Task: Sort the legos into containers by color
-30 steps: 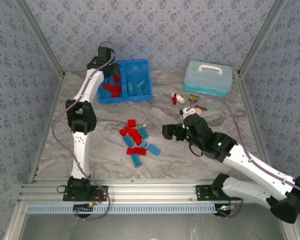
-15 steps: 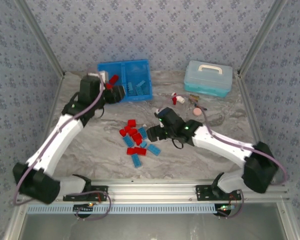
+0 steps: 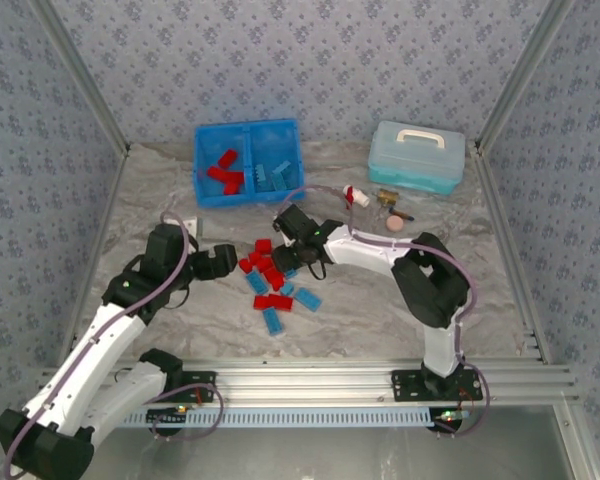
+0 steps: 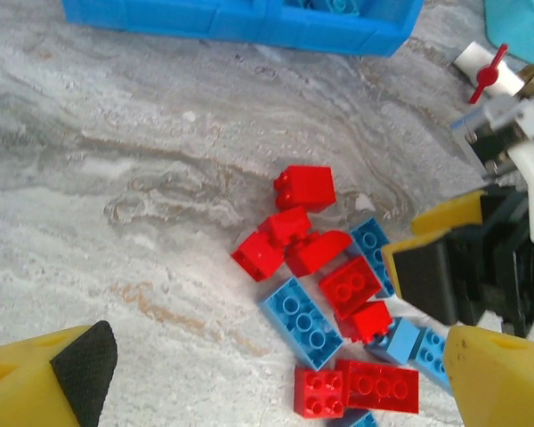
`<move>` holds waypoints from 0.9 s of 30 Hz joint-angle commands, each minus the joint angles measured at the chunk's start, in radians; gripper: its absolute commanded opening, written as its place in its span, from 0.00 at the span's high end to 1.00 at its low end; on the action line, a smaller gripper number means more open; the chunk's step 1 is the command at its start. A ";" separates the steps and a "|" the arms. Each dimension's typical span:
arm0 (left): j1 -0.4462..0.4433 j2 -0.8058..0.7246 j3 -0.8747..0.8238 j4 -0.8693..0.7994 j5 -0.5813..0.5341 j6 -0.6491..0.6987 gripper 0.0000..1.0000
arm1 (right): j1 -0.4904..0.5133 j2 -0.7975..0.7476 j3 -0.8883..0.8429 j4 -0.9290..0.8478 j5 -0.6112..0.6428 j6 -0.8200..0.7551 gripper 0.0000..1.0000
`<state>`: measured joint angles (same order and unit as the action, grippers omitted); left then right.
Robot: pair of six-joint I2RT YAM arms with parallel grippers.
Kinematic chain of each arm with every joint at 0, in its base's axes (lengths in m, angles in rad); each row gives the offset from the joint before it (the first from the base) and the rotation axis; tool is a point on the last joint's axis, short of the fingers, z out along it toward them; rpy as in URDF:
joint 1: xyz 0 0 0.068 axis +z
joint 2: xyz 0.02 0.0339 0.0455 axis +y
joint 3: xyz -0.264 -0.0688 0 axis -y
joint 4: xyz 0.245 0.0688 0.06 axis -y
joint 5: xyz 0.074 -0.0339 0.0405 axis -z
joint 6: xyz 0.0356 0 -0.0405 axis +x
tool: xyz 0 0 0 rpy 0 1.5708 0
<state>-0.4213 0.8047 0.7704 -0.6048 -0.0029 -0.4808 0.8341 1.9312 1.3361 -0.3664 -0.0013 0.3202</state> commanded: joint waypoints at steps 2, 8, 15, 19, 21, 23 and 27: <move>-0.004 0.004 0.002 0.032 -0.020 -0.030 0.03 | 0.002 0.058 0.046 -0.049 0.003 0.005 0.50; -0.004 0.064 0.039 0.043 0.000 -0.011 0.01 | -0.002 0.095 0.044 -0.080 0.059 0.038 0.62; -0.004 0.062 0.024 0.059 0.005 -0.025 0.01 | -0.022 0.043 -0.031 -0.102 0.168 0.108 0.63; -0.004 0.053 0.012 0.065 -0.001 -0.033 0.01 | -0.033 0.011 -0.061 -0.089 0.178 0.107 0.64; -0.005 0.055 0.012 0.065 -0.005 -0.035 0.01 | -0.045 0.013 -0.064 -0.067 0.124 0.106 0.65; -0.004 0.057 0.013 0.068 -0.006 -0.036 0.01 | -0.056 0.027 -0.063 -0.047 0.080 0.120 0.73; -0.005 0.055 0.020 0.057 -0.006 -0.033 0.01 | -0.063 0.025 -0.059 -0.031 0.062 0.145 0.79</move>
<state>-0.4213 0.8768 0.7677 -0.5636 -0.0086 -0.5068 0.7784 1.9446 1.2984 -0.3626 0.0795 0.4374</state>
